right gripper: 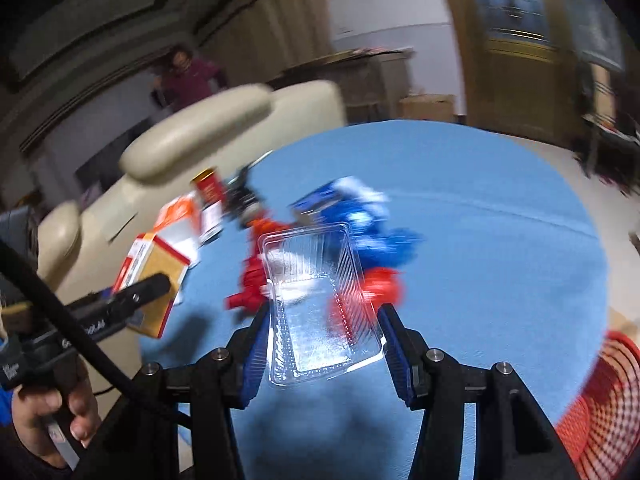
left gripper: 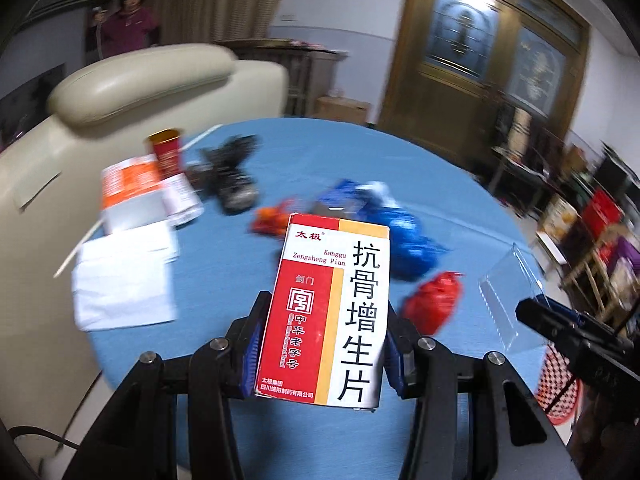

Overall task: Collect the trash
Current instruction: 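Carry the box and tray to the red wastebasket and open both grippers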

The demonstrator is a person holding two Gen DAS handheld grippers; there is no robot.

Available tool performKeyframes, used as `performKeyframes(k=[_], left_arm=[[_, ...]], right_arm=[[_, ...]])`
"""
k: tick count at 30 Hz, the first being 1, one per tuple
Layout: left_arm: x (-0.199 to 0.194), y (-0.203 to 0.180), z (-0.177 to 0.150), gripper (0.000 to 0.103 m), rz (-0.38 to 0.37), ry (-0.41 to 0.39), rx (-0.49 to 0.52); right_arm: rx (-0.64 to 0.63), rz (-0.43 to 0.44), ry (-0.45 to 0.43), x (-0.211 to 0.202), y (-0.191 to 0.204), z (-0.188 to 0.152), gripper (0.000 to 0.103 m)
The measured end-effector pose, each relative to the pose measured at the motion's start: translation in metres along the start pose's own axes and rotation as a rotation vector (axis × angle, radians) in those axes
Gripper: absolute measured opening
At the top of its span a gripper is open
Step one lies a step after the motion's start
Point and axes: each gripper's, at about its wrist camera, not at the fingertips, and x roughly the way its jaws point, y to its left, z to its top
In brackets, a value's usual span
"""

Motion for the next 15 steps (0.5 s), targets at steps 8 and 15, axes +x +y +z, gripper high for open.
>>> performKeyframes(k=[8,15], left_arm=[[0.016,-0.090,0.006,0.051,-0.136,0.022,0.154],[0.027,-0.153,0.006,0.051,-0.222,0.033,0.246]], right_arm=[[0.180,-0.168,-0.090,-0.063,-0.096,-0.012,0.055],[0.326,-0.338,-0.103,-0.102,-0.182,-0.041,0.055]])
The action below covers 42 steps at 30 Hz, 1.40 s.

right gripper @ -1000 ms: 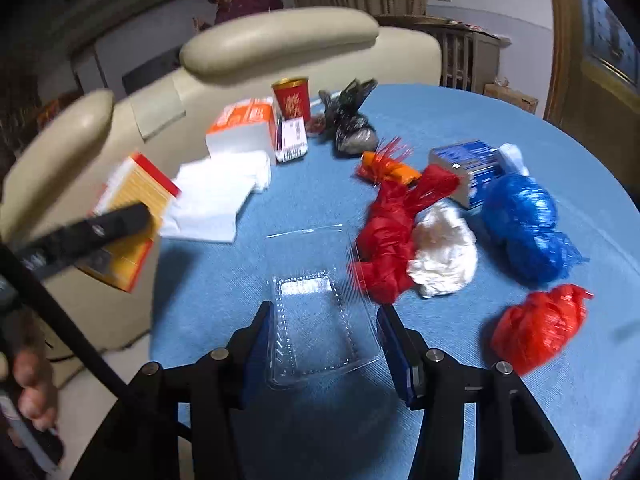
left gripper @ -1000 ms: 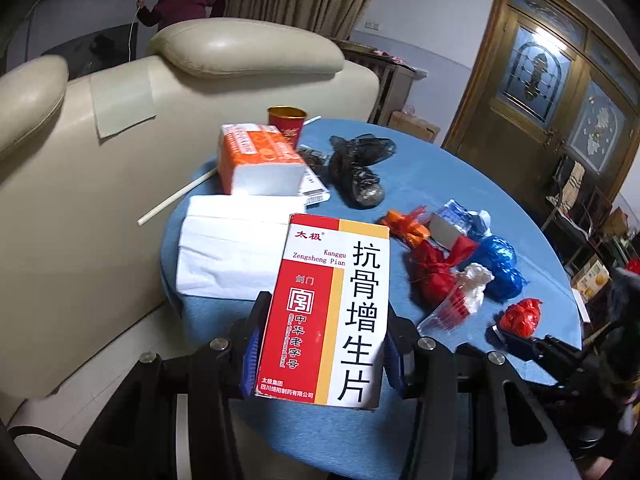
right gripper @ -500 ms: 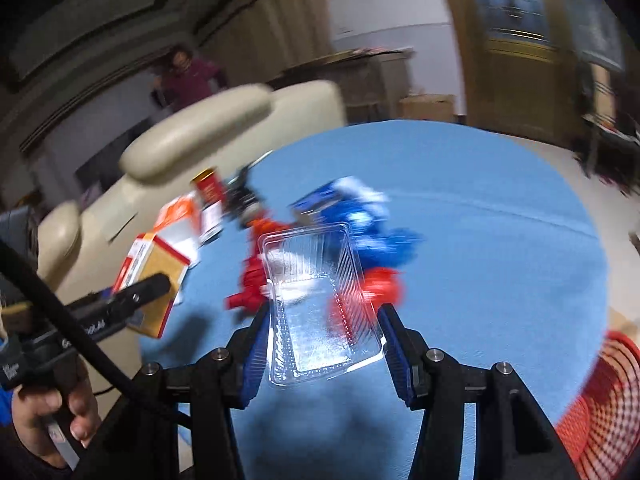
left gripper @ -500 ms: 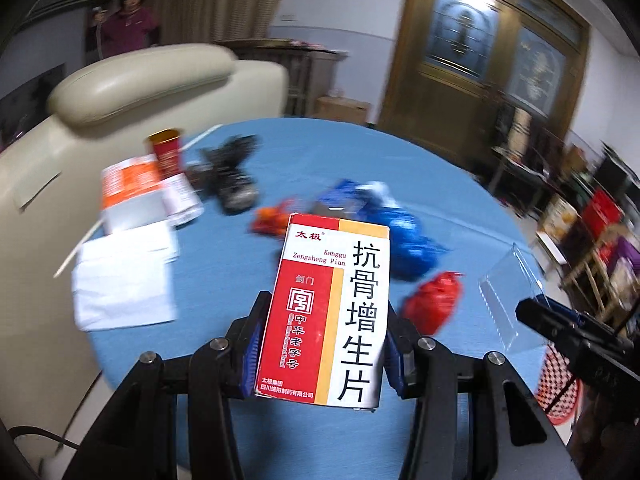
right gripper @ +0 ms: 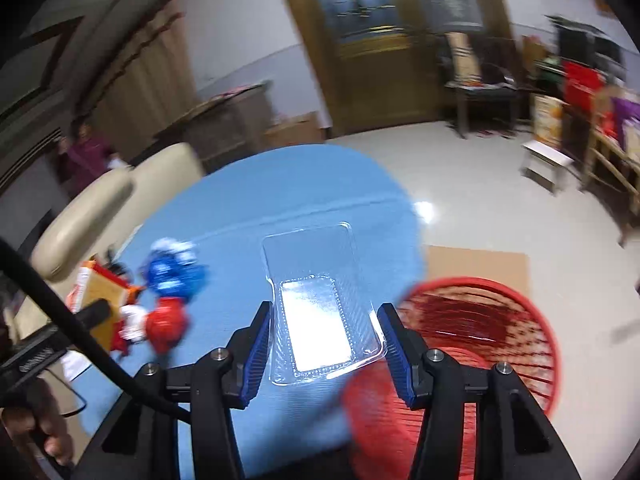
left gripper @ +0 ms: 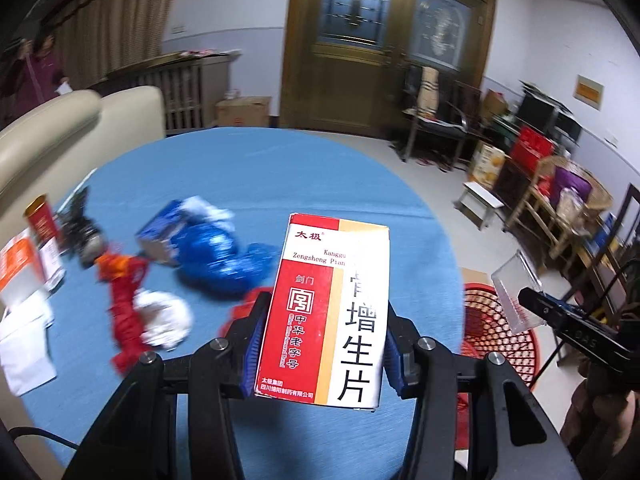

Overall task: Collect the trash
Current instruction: 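Carry the box and tray to the red wastebasket and open both grippers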

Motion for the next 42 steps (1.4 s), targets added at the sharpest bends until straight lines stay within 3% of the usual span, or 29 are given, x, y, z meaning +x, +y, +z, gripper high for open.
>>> performKeyframes(k=[4,12,17,20,25,31,34,35,37,42], left_arm=[[0.017,-0.031,0.005,0.051,-0.045,0.020,0.051],[0.049,-0.087,0.013,0.051,-0.126,0.065,0.131],[0.085,-0.139,0.013,0.051,-0.210,0.144,0.183],[0.105,-0.177,0.012,0.051,-0.239,0.175,0.275],[0.117,-0.209,0.013,0.051,-0.258,0.183,0.395],[0.121,-0.225,0.005,0.051,-0.283,0.196,0.491],[0.115,-0.227,0.005,0.051,-0.318,0.192,0.513],[0.114,-0.225,0.006,0.052,-0.317,0.174,0.512],[0.105,-0.218,0.010,0.052,-0.316,0.127,0.490],[0.105,-0.209,0.007,0.052,-0.352,0.162,0.459]], right_arm=[[0.070,-0.085,0.014,0.003,-0.048,-0.004,0.055],[0.129,-0.157,0.067,0.017,-0.095,-0.009,0.055],[0.149,-0.195,0.110,0.029,-0.103,-0.022,0.055],[0.170,-0.196,0.152,0.034,-0.110,-0.033,0.055],[0.208,-0.227,0.189,0.029,-0.119,-0.043,0.055],[0.220,-0.289,0.182,0.016,-0.117,-0.044,0.056],[0.238,-0.298,0.199,0.018,-0.117,-0.050,0.066],[0.237,-0.319,0.193,0.018,-0.116,-0.053,0.075],[0.250,-0.340,0.175,0.016,-0.117,-0.055,0.083],[0.363,-0.357,0.114,-0.012,-0.131,-0.056,0.083]])
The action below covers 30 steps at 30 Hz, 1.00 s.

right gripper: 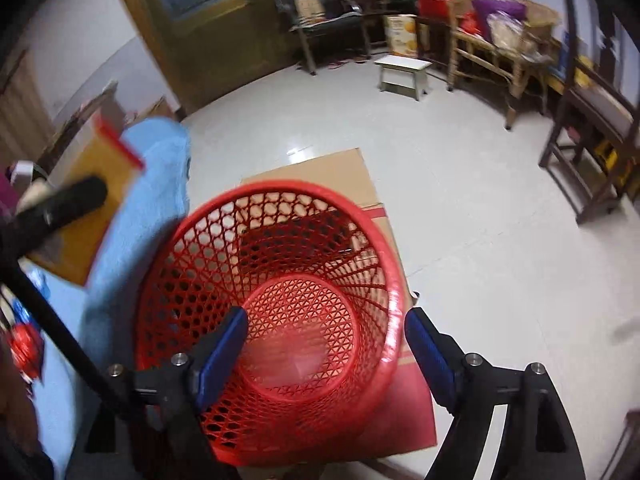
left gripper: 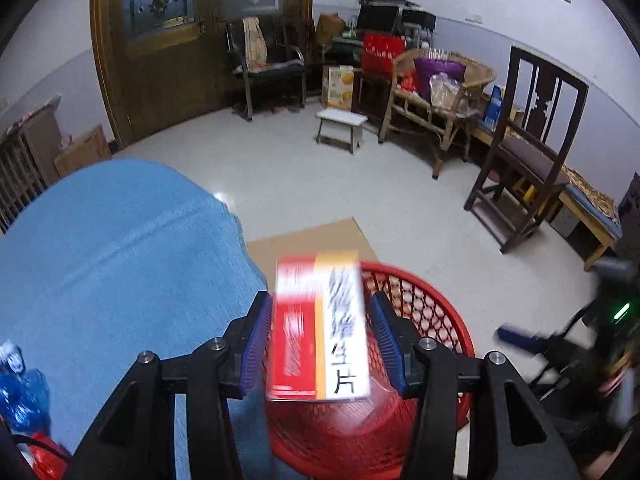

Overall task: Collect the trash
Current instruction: 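Carry the box and tray to the red wastebasket and open both grippers, then move both tools back over the table toward the plastic bags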

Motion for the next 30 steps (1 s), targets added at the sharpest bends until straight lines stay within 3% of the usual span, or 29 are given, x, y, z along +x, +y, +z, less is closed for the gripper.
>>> performKeyframes(k=[5,8,11,19,30], left_arm=[[0.013,-0.015,-0.009,0.052,-0.040,0.042,0.013],[0.024,-0.022,-0.011,0.062,-0.040,0.086,0.021],[0.011,-0.015,-0.011,0.068,-0.024,0.064,0.007],[-0.035,0.033,-0.008,0.071,0.049,-0.021,-0.128],[-0.063,0.087,-0.017,0.071,0.097,-0.089,-0.274]], right_arm=[[0.124,-0.043,-0.121,-0.040,-0.034,0.017,0.083],[0.170,-0.025,-0.177,-0.059,-0.045,0.032,0.083],[0.178,0.005,-0.231,-0.075,-0.046,0.045,0.083],[0.103,0.112,-0.264,-0.069,0.005,0.071,0.084],[-0.089,0.149,-0.263,-0.047,0.092,0.083,0.084]])
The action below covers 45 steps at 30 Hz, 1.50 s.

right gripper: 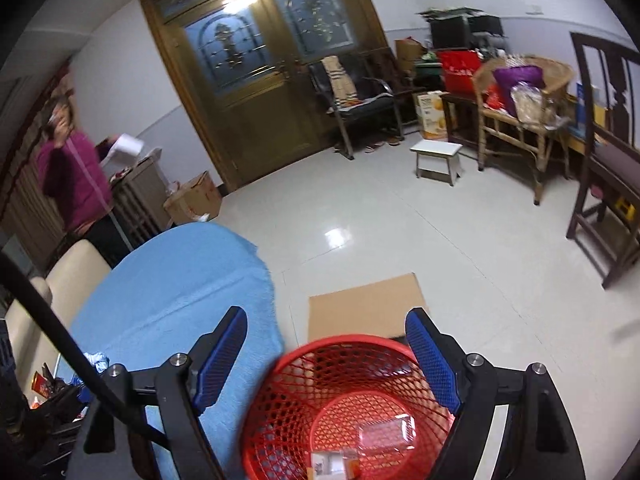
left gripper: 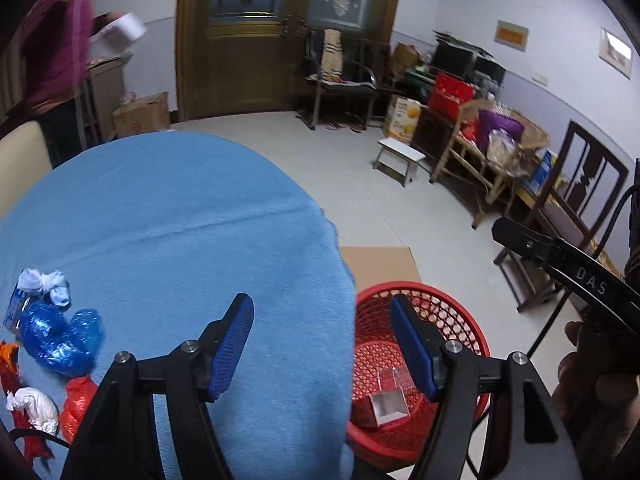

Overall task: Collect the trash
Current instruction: 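Move both tools back over the table toward the plastic bags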

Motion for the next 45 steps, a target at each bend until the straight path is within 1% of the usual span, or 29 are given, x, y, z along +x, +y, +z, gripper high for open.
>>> performKeyframes(k=[2,7,10,12,15,17,20,21,23,24,25,27,29,30,31,32,33,34,35,36,37,39,41,45], left_arm=[[-0.005,0.009,0.000,0.071,0.001,-0.021,-0.036],[-0.024,0.045,0.000,0.071,0.042,-0.091,-0.120],[-0.032,0.073,0.000,0.071,0.065,-0.114,-0.176],[-0.036,0.089,-0.001,0.071,0.063,-0.114,-0.211],[-0.051,0.111,-0.006,0.071,0.094,-0.139,-0.267],[-0.072,0.130,-0.014,0.071,0.156,-0.173,-0.321],[-0.099,0.147,-0.027,0.071,0.253,-0.196,-0.386],[-0.114,0.151,-0.037,0.071,0.309,-0.207,-0.409],[-0.131,0.153,-0.051,0.071,0.384,-0.203,-0.414],[-0.141,0.152,-0.062,0.071,0.414,-0.184,-0.407],[-0.152,0.150,-0.075,0.071,0.469,-0.162,-0.409],[-0.176,0.150,-0.105,0.071,0.604,-0.140,-0.441],[-0.203,0.149,-0.135,0.071,0.735,-0.110,-0.507],[-0.219,0.150,-0.149,0.071,0.781,-0.108,-0.561],[-0.231,0.151,-0.159,0.071,0.797,-0.112,-0.599],[-0.246,0.153,-0.168,0.071,0.813,-0.125,-0.632],[-0.259,0.155,-0.173,0.071,0.839,-0.137,-0.646],[-0.271,0.154,-0.178,0.071,0.880,-0.155,-0.655],[-0.284,0.153,-0.183,0.071,0.916,-0.179,-0.668],[-0.294,0.153,-0.186,0.071,0.930,-0.203,-0.687],[-0.304,0.154,-0.189,0.071,0.929,-0.224,-0.716],[-0.314,0.153,-0.196,0.071,0.918,-0.234,-0.761],[-0.318,0.149,-0.201,0.071,0.923,-0.222,-0.773],[-0.313,0.144,-0.191,0.071,0.920,-0.196,-0.755]], right_arm=[[-0.035,0.015,-0.006,0.006,0.017,0.004,0.084],[-0.102,0.055,-0.033,0.024,0.067,0.010,0.084],[-0.126,0.111,-0.035,0.042,0.107,0.015,0.084],[-0.138,0.138,-0.051,0.055,0.135,0.020,0.084],[-0.183,0.200,-0.050,0.076,0.187,0.027,0.084],[-0.223,0.243,-0.034,0.086,0.215,0.028,0.084],[-0.312,0.323,0.008,0.095,0.264,0.022,0.084],[-0.339,0.348,0.023,0.097,0.277,0.018,0.084],[-0.395,0.420,0.071,0.096,0.307,0.005,0.084],[-0.416,0.462,0.099,0.095,0.320,-0.004,0.084],[-0.447,0.532,0.156,0.092,0.337,-0.017,0.084],[-0.487,0.614,0.246,0.087,0.360,-0.039,0.084],[-0.535,0.691,0.319,0.073,0.382,-0.065,0.084],[-0.551,0.719,0.347,0.063,0.391,-0.078,0.084],[-0.562,0.744,0.372,0.053,0.398,-0.088,0.084],[-0.575,0.773,0.386,0.039,0.402,-0.098,0.084],[-0.592,0.789,0.377,0.023,0.406,-0.108,0.084],[-0.611,0.794,0.366,0.009,0.410,-0.117,0.084],[-0.621,0.808,0.365,0.001,0.412,-0.118,0.084],[-0.630,0.833,0.360,-0.010,0.415,-0.122,0.084],[-0.644,0.841,0.347,-0.021,0.419,-0.129,0.084],[-0.665,0.854,0.337,-0.032,0.421,-0.128,0.084],[-0.676,0.877,0.338,-0.047,0.419,-0.131,0.084],[-0.692,0.892,0.348,-0.048,0.415,-0.128,0.084]])
